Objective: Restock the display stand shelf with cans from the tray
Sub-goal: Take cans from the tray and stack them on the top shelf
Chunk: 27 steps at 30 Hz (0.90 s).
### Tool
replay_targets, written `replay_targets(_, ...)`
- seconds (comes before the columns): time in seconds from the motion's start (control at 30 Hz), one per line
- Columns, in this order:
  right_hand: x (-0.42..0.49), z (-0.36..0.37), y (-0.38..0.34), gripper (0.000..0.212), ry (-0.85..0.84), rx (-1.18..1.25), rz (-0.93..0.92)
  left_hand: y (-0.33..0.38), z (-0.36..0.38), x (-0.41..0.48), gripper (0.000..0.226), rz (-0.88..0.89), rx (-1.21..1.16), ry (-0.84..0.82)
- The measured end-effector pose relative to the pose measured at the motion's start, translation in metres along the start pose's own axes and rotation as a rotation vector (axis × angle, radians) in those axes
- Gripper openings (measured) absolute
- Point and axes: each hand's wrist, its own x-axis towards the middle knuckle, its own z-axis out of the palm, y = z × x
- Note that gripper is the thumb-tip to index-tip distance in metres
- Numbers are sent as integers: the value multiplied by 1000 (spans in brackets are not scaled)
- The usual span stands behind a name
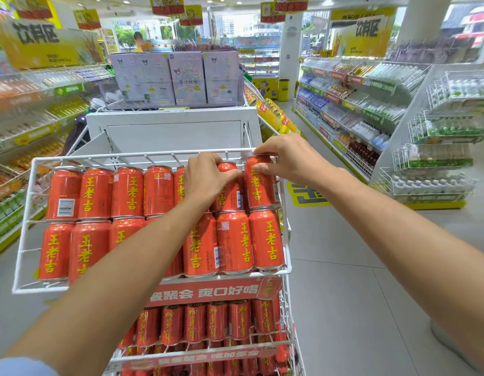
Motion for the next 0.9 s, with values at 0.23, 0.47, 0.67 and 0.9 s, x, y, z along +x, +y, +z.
replay_targets(0.23,1,2,0,38,-2,-52,-35,4,8,3,54,28,129,9)
replay_targets(0.47,2,1,1,38,-11,-84,-52,7,10,5,58,-9,162,28)
replay_targets(0.67,1,2,4,37,-10,-68,-60,7,4,12,63,-13,144,-65)
replay_targets(0.9,0,2,6,36,-5,-75,-54,-11,-14,15,43,106,12,-237)
